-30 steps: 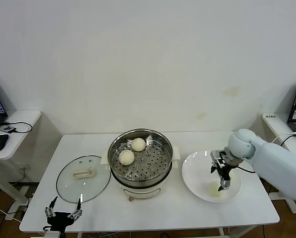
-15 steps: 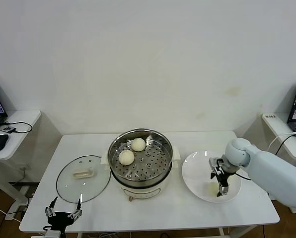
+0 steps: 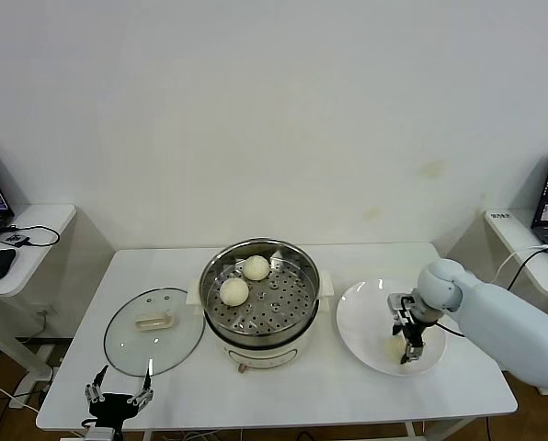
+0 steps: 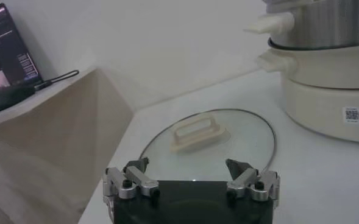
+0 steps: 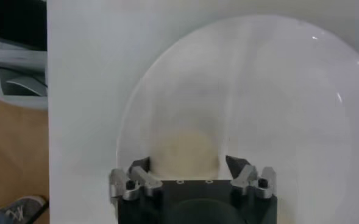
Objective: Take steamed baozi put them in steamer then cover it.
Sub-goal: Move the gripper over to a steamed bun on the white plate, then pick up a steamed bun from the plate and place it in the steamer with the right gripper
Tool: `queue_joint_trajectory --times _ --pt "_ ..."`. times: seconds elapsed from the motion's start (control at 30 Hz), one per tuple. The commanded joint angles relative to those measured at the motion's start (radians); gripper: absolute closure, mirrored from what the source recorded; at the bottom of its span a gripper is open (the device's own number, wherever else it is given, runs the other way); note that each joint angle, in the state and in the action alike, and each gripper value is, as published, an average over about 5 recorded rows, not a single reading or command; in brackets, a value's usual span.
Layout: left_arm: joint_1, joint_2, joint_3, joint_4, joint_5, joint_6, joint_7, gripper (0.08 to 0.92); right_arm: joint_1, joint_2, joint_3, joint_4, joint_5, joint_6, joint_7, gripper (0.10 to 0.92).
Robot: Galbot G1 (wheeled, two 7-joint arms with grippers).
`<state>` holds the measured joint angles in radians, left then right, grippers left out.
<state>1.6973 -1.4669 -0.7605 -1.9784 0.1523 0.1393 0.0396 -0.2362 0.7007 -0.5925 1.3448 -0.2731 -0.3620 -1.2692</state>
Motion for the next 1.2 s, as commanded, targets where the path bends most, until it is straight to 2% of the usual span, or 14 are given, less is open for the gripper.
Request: queue_joint_trajectory --times 0.03,0.3,0.5,0.63,0.8,0.9,1.03,1.2 --pt "-0.002 -0.002 0.004 0.004 0.003 0.000 -0.001 0.177 -0.004 -0.009 0.005 -0.007 -0.002 0.001 0.001 0.411" --pt "-0.012 -0.001 0.009 0.002 0.002 0.000 -0.001 0.177 0.097 -0.073 0.002 0.059 0.052 -0.004 -0.025 0.464" --pt "-0.022 -0.001 0.008 -0.001 0.010 -0.003 -0.007 0.177 0.434 -0.055 -0.157 0.122 0.185 -0.008 -0.063 0.465" --pt "-0.025 -0.007 0.005 -0.011 0.029 -0.013 -0.016 0.177 0.663 0.063 -0.291 0.113 0.284 -0.006 -0.087 0.465" --pt "-0.025 -0.011 -0.003 -0.024 0.053 -0.025 -0.030 0.177 0.802 0.291 -0.314 -0.013 0.380 0.021 -0.105 0.465" --pt "-0.022 -0.011 -0.013 -0.034 0.062 -0.032 -0.037 0.177 0.823 0.440 -0.305 -0.127 0.415 0.108 -0.118 0.465" --pt "-0.016 -0.011 -0.027 -0.040 0.068 -0.040 -0.045 0.177 0.827 0.595 -0.282 -0.284 0.419 0.299 -0.138 0.465" --pt "-0.010 -0.013 -0.039 -0.046 0.068 -0.043 -0.049 0.177 0.799 0.669 -0.277 -0.309 0.370 0.437 -0.144 0.465"
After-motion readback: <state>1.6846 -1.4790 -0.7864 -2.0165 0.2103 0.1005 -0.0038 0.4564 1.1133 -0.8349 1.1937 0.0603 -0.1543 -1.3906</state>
